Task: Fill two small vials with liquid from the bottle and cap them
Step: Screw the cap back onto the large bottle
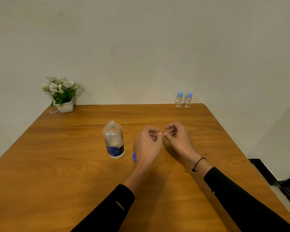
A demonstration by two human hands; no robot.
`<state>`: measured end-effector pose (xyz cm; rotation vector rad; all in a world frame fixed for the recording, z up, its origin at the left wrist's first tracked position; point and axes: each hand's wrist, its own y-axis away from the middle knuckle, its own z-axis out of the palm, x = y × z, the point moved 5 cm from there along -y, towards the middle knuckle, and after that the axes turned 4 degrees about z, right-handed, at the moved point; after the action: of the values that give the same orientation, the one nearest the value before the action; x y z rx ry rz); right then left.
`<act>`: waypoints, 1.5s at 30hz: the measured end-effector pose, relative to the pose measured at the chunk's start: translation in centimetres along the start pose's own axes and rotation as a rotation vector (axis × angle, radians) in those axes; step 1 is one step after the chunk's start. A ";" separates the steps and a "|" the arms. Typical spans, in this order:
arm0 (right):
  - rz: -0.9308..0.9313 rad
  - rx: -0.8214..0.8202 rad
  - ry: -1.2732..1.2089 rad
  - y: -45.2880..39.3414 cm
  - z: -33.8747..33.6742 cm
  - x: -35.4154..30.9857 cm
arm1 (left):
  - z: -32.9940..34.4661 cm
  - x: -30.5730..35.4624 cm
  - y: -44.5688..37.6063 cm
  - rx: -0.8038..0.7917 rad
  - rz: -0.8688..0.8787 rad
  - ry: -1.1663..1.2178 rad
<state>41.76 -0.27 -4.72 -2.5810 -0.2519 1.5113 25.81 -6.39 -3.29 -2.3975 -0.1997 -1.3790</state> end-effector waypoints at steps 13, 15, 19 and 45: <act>-0.265 -0.439 0.525 6.5 10.0 -6.8 | -11.9 -3.7 6.3 0.244 -0.046 0.046; -0.300 -0.427 0.600 6.8 10.7 -7.0 | -13.6 -4.4 6.6 0.306 -0.055 0.048; -0.297 -0.388 0.551 6.9 10.2 -7.5 | -16.0 -4.9 6.5 0.353 -0.073 0.006; -0.460 -0.419 0.511 2.3 9.9 -22.0 | -15.6 -4.0 0.2 0.103 0.059 -0.035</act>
<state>22.69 -6.84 8.72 -2.8166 -1.0966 0.6698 11.29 -12.29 0.27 -2.3251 -0.2023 -1.2705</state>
